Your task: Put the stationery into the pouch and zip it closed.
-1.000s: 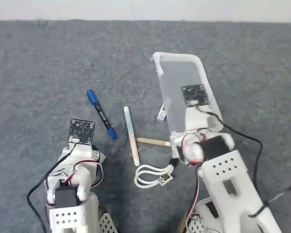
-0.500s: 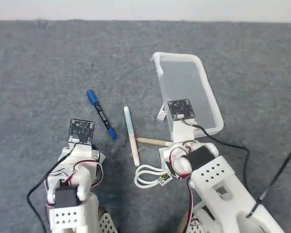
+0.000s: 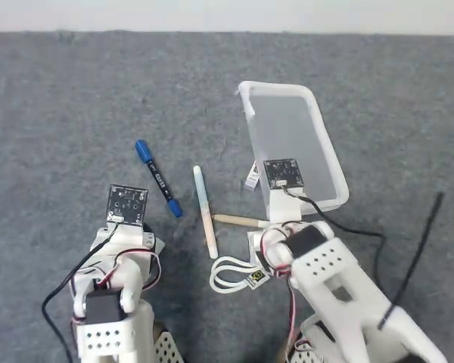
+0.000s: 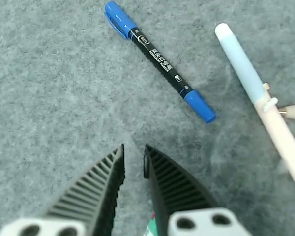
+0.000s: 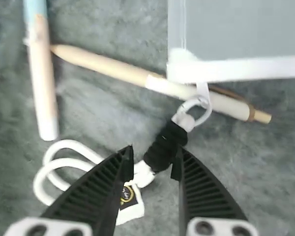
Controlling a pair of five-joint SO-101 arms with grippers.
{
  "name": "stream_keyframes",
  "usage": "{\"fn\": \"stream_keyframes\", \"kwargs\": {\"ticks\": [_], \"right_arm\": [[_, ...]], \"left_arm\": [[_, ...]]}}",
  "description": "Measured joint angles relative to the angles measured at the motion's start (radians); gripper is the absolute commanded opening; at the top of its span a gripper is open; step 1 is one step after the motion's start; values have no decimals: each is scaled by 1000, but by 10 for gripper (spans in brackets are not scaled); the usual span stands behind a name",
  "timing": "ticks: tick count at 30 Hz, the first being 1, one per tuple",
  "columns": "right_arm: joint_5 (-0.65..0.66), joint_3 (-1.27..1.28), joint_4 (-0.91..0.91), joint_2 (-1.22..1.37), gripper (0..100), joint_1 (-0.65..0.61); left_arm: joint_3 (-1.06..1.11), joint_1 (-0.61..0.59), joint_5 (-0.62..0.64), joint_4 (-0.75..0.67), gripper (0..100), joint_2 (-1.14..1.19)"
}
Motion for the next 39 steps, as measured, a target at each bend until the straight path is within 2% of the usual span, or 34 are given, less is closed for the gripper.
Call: {"fn": "stream_keyframes", "kwargs": {"ticks": [8, 23, 28, 33, 39], "right_arm": [[-5, -91, -15, 244, 126, 37], [-8, -117, -21, 344, 125, 43], [-8, -120, -21, 356, 5, 48], [-6, -120, -17, 356, 6, 49], [61, -153, 29, 356, 6, 54]], "left_arm": [[0, 0, 0, 0, 66, 0], [0, 0, 0, -2, 66, 0], [0, 0, 0, -2, 66, 0], [0, 0, 0, -2, 66, 0], [0, 0, 0, -2, 65, 0]]}}
